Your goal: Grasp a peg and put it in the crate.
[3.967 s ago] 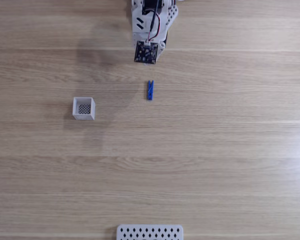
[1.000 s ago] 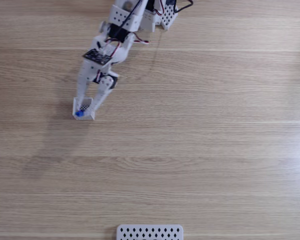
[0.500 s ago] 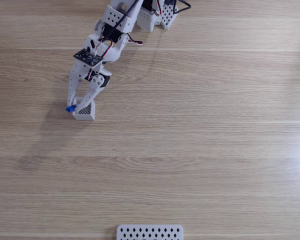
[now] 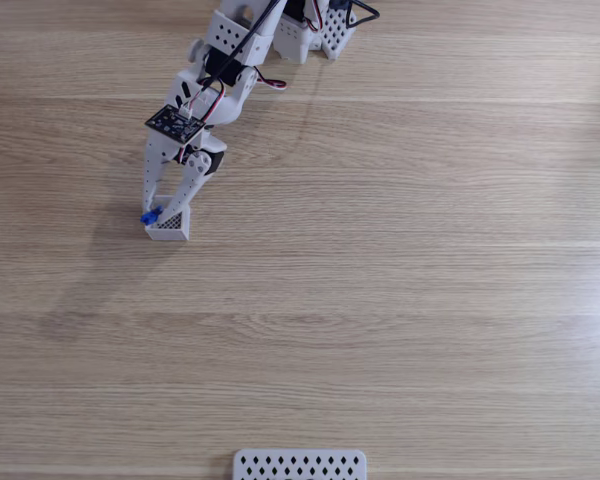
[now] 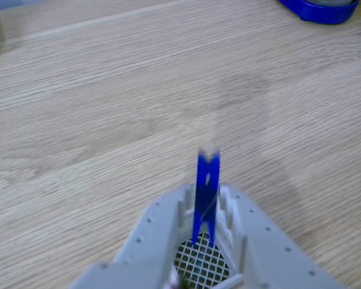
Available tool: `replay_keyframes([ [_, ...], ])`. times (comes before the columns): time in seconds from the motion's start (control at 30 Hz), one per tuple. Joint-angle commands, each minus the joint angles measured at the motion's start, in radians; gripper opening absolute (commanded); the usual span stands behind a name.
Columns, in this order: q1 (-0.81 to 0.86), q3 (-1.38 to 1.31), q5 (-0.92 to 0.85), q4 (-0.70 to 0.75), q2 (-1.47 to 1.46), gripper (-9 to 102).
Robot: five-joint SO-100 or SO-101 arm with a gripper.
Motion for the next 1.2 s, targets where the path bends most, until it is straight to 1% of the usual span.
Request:
replay_keyframes([
  [0.0, 0.012, -0.063, -0.011, 0.000, 0.029, 21],
  [0.1, 0.012, -0.063, -0.011, -0.005, 0.035, 28],
  [0.2, 0.011, -0.058, -0.009, 0.003, 0.080, 27],
  [0.27, 0.003, -0.051, -0.006, 0.006, 0.115, 21],
  [0.3, 0.000, -0.049, -0.005, 0.011, 0.130, 16],
  [0.4, -0.006, -0.060, -0.005, 0.063, 0.161, -3],
  [0.43, -0.006, -0.061, -0.006, 0.084, 0.172, -4],
  [0.53, -0.026, -0.064, -0.008, 0.137, 0.209, 1],
  [0.63, -0.064, -0.057, -0.003, 0.181, 0.285, -1],
  [0.73, -0.140, -0.048, 0.009, 0.229, 0.371, -1],
  [0.93, -0.327, -0.020, 0.009, 0.405, 0.526, -1],
  [1.17, -0.494, 0.114, 0.009, 0.620, 0.752, -1],
])
